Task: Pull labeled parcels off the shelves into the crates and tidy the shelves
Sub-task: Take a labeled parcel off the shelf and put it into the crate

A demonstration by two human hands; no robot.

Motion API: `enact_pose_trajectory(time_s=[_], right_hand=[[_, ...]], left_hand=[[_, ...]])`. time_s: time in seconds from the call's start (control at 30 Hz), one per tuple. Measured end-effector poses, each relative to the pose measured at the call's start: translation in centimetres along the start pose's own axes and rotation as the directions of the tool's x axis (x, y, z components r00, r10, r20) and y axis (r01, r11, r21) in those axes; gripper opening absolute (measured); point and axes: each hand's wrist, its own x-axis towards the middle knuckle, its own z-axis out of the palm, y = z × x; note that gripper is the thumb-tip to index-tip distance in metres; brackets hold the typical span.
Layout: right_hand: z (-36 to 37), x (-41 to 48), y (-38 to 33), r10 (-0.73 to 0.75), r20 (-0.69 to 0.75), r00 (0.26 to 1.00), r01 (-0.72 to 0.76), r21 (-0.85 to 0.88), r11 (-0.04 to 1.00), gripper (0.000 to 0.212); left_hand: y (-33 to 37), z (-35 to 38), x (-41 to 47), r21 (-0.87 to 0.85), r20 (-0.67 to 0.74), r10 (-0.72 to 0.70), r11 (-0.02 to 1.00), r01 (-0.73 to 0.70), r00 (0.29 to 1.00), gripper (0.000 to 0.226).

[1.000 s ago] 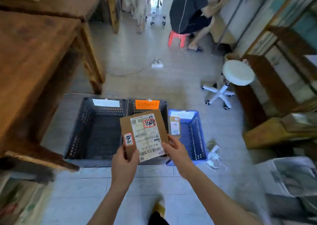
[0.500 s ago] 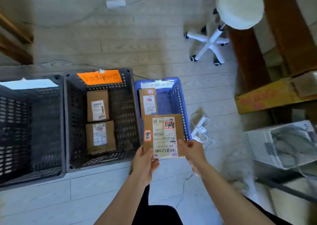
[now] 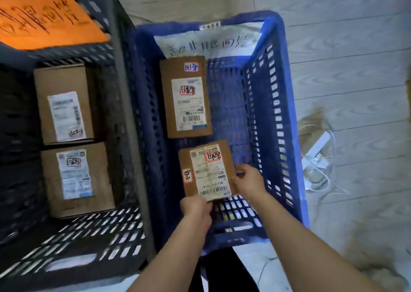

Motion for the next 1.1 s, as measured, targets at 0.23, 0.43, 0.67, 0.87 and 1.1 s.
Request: enact_pose_trajectory(time_s=[0.23,0.43,0.67,0.87,1.1], right_hand=[[5.7,5.7,0.5,0.019,0.103,0.994,-0.041,0.219,0.975,0.008],[2.4,-0.2,-1.3,0.011,0.057,0.998,-0.012,0.018,1.0,0.042],[-4.6,-17.0,-12.2,-0.148,0.091,0.985,0.158,-0.12,0.98,0.036],[-5.2,-33.5,-26.2,-0.459,0.166,0.873,0.477,-0.092,0.874,0.035],[4.4,-57.0,-33.4,-0.713,0.475,0.516,0.799,0.034,0.601,0.038]], left_hand=[[1.1,3.0,5.3,-0.23,0.09,-0.04,0.971,0.06,0.995,0.027],[2.0,-0.3,0.3,-0.022,0.119,0.022,1.0,-0.019,0.993,0.023],[7.4,-11.6,-15.6,0.056,0.279,0.135,0.986,-0.157,0.951,0.029],[16.0,-26.4,-28.9,-0.13,0.202,0.448,0.894,-0.429,0.871,0.028],[16.7,-46.6,-41.6,-0.498,0.006,0.625,0.679,-0.54,0.78,0.029]])
